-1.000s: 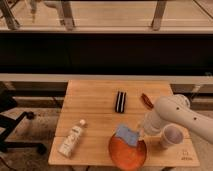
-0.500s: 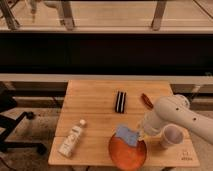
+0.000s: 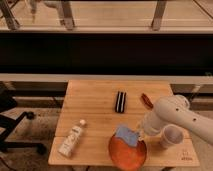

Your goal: Place the white sponge in the ceramic bowl

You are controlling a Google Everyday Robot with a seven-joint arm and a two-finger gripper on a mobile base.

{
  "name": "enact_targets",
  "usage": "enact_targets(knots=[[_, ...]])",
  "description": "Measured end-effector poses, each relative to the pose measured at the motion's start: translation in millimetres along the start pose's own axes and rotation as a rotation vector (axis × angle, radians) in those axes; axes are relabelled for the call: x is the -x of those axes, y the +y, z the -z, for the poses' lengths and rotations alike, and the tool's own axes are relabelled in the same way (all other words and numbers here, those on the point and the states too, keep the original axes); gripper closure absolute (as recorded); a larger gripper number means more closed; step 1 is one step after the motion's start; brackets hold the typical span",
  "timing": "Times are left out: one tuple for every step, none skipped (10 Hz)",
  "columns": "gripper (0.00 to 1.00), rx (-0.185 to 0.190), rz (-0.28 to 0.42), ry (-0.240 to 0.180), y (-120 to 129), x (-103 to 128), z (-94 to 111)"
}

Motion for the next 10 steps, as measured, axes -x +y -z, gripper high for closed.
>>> enact_targets(knots=[[0.99, 0.0, 0.002, 0.001, 0.0, 0.1, -0.4], [0.99, -0.002, 0.003, 0.002, -0.1, 0.1, -0.3], [0.99, -0.002, 0.01, 0.005, 0.4, 0.0, -0.9], [0.99, -0.003, 0.011, 0.005, 0.1, 0.2, -0.8], [0.99, -0.003, 0.012, 0.006, 0.1, 0.0, -0.7], [0.99, -0.003, 0.013, 0.006, 0.1, -0.2, -0.9], [0.99, -0.004, 0.014, 0.007, 0.1, -0.5, -0.8], [0.99, -0.005, 0.016, 0.008, 0.0, -1.0, -0.7], [0.99, -0.006, 0.018, 0.009, -0.5, -1.2, -0.6], [0.99, -0.007, 0.02, 0.01, -0.7, -1.6, -0.5]])
